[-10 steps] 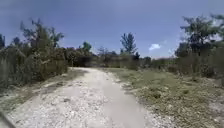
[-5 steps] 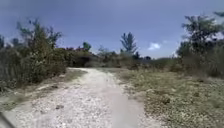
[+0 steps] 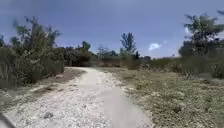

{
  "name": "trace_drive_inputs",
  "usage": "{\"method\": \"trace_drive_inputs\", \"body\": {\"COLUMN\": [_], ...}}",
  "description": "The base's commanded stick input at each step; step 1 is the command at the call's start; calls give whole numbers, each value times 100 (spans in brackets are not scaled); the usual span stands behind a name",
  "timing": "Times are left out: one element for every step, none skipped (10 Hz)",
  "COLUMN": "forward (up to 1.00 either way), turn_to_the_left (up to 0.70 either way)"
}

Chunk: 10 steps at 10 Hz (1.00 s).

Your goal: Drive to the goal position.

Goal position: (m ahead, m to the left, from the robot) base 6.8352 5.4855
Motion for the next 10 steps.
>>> {"method": "trace_drive_inputs", "body": {"forward": [50,50,50,50,50,50,50,50,50,50], "turn_to_the_left": [0,0,0,0,0,0,0,0,0,0]}}
